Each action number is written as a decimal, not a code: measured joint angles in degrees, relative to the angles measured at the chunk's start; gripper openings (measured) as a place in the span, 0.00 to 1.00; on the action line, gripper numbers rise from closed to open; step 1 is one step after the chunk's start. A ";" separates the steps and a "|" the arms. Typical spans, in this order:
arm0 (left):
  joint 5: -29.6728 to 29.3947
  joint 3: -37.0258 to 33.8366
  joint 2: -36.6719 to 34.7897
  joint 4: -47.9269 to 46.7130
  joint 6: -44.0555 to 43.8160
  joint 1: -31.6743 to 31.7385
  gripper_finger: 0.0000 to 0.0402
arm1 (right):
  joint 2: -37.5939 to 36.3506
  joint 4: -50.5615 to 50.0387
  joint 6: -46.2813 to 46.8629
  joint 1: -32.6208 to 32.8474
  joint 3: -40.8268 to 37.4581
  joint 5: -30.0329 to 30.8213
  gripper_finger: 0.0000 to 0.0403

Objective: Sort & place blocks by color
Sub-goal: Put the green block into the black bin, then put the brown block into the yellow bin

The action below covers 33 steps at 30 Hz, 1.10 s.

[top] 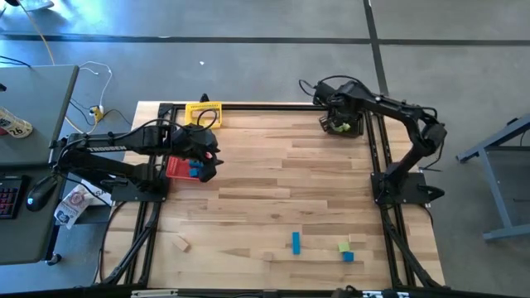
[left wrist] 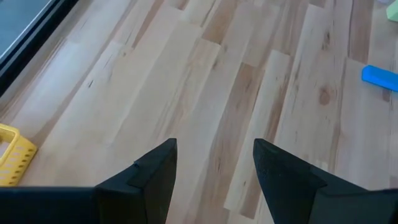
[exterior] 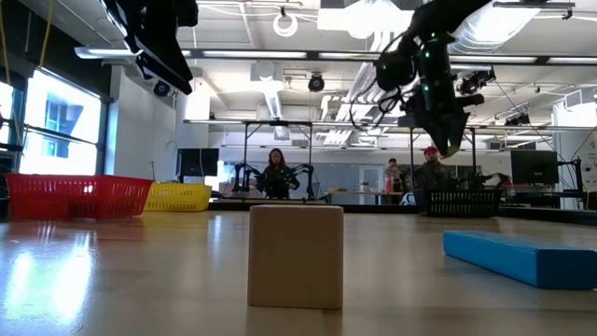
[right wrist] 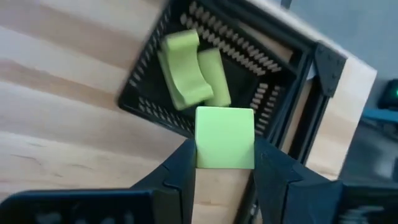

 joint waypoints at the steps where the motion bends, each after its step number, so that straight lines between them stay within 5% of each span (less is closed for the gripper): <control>1: 0.02 0.00 0.00 -0.02 -0.01 0.00 0.49 | 0.88 -0.24 -0.66 -0.89 0.00 -0.55 0.24; 16: 3.48 0.00 0.00 -2.99 -0.19 0.01 0.49 | 10.29 -0.02 -7.73 -8.39 0.00 -3.67 0.24; 25: 7.75 0.00 0.00 -7.43 -3.15 0.00 0.49 | 10.50 -0.02 -9.04 -9.94 0.00 -1.62 0.52; 33: 9.04 0.00 0.00 -12.99 -6.71 -0.40 0.49 | 10.50 -0.02 -9.27 -9.53 0.00 -0.46 0.56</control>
